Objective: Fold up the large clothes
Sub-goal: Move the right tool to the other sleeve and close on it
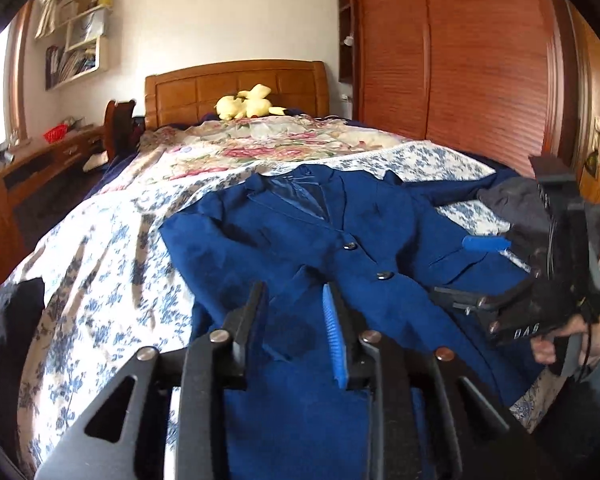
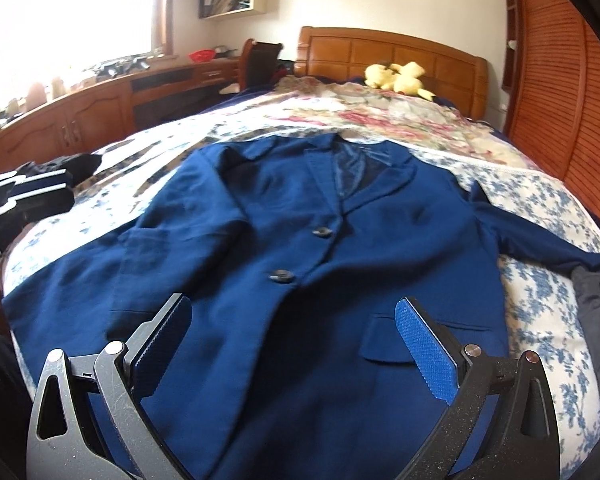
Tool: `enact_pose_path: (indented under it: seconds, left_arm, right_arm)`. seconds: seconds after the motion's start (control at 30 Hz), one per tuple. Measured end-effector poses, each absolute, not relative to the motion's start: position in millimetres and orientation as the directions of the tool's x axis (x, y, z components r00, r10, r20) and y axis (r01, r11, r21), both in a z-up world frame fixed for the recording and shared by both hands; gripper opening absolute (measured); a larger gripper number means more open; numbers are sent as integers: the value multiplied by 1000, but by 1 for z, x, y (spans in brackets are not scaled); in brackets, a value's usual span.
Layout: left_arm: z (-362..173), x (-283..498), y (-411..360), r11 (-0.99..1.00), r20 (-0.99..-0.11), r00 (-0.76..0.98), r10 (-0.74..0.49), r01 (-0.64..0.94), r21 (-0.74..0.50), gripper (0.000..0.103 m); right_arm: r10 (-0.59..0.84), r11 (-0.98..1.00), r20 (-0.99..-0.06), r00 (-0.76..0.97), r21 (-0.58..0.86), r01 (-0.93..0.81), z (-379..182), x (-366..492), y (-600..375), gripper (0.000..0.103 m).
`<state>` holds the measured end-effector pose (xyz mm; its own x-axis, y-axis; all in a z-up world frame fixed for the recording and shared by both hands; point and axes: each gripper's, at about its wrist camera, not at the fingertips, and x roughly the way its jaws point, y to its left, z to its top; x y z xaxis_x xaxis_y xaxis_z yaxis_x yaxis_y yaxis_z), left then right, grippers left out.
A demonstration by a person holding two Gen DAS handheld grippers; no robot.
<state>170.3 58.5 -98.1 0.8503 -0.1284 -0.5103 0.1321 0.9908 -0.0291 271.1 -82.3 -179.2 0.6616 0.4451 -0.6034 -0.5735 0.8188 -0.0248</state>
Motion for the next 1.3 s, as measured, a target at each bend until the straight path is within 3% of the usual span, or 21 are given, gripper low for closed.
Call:
enact_pose_path:
  seconds: [0.3,0.6,0.67,0.93,1.3]
  left_arm:
    - [-104,159,105,998,-522,852,-51,31,-47,27]
    - [-114,148,130,999,-534,845,-10,-18,-47,27]
    - [-115,145,135,998,-536,844,-10,-23,-55,27]
    - [-114,140,140,998,-543,840,-15,-23,-63,27]
    - [-106,134,133,995,-524,850,-57,7,-97,27]
  right_arm:
    - [541,706,-634,552,-14,-708,-189,251,-23,98]
    - [539,593,-703,464,-75,-802,-221,235,27,60]
    - [515,596,-721,465,-89,-798,-231,238,31,43]
    - [503,566,-716,484,-151,-810,-229,229,33,9]
    - [566,638,-620,543,-87,-765,-180,241,-7,4]
